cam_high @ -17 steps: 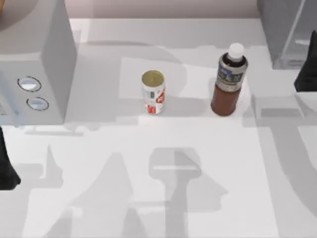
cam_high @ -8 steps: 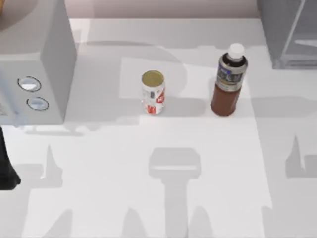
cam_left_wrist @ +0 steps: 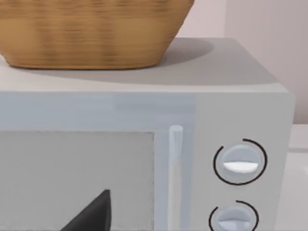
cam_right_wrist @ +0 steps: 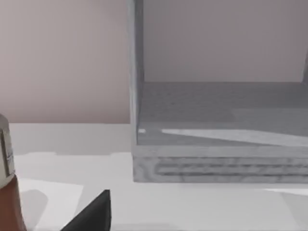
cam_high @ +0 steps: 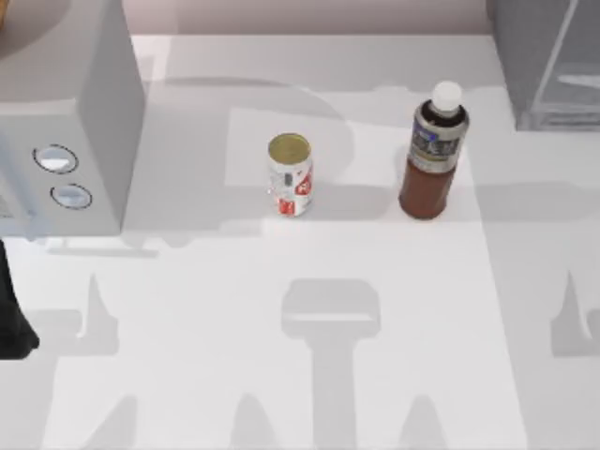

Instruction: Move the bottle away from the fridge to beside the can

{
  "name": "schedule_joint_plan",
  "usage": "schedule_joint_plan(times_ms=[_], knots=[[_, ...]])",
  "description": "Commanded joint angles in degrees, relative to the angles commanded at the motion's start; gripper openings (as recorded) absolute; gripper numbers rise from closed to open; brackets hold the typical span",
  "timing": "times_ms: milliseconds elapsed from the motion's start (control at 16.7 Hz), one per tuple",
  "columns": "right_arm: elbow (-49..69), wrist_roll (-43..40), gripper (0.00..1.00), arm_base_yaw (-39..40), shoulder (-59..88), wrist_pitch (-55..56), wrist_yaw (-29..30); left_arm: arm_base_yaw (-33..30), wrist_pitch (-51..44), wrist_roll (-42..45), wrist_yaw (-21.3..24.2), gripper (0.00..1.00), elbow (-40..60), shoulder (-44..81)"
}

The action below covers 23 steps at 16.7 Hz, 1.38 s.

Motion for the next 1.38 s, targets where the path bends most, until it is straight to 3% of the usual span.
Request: schedule_joint_plan(times_ms=[240,480,1140,1380], knots=[[0.7,0.0,1.0,0.1,-0.4,-0.6,0.1,0.0,0.0,0.0,0.0,1.0,0.0,0.0],[5.7,-0.2,1.0,-0.1,-6.5,-9.2,0.3,0.0,0.0,0.0,0.0,1.0,0.0,0.0],[28.5,-0.4,1.0,-0.1,-34.3,-63.3,0.0,0.0,0.0,0.0,0.0,1.0,0.0,0.0],[35.1,-0.6,1.0,-0.2,-42.4,-78.4,0.0,0.0,0.0,0.0,0.0,1.0,0.0,0.0]])
